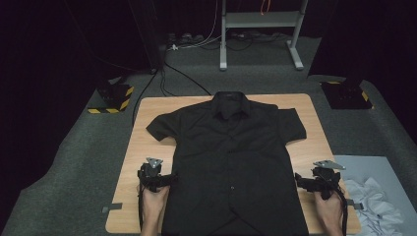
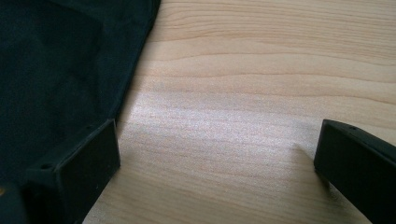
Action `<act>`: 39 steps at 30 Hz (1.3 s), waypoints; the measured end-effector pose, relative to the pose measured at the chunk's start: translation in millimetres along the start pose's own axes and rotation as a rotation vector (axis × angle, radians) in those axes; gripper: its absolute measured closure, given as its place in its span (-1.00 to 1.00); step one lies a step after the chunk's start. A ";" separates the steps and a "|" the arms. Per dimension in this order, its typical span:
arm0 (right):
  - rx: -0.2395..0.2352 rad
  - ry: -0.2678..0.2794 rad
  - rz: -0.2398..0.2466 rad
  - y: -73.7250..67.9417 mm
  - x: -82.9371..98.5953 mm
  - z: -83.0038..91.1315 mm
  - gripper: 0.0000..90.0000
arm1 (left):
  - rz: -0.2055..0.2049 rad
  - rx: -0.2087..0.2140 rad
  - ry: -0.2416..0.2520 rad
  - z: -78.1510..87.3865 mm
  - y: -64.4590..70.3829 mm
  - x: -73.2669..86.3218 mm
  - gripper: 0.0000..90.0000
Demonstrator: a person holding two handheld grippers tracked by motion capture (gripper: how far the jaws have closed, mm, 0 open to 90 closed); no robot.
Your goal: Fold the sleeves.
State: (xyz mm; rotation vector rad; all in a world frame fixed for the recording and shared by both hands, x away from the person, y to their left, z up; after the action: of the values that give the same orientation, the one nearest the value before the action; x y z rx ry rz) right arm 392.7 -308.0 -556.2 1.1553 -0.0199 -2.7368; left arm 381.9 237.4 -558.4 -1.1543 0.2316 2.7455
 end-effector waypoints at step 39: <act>-0.217 0.051 0.205 -103.7 -39.4 -2.2 -0.83 | -0.129 0.216 0.032 -21.9 81.5 -32.5 -0.89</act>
State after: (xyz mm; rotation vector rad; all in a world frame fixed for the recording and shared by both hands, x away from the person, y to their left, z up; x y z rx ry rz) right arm 405.5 -199.3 -537.9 1.0970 0.1523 -2.4604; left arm 403.2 150.8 -543.5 -1.1147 0.4304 2.5198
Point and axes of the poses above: each handheld gripper's, and its own axes: z roughly backward along the jaws, x roughly out of its underside, y roughly to its right, the point moved 2 cm from there along -z, roughly forward along the jaws, and after that the axes turned 6 degrees about x, right-handed, at the moved point
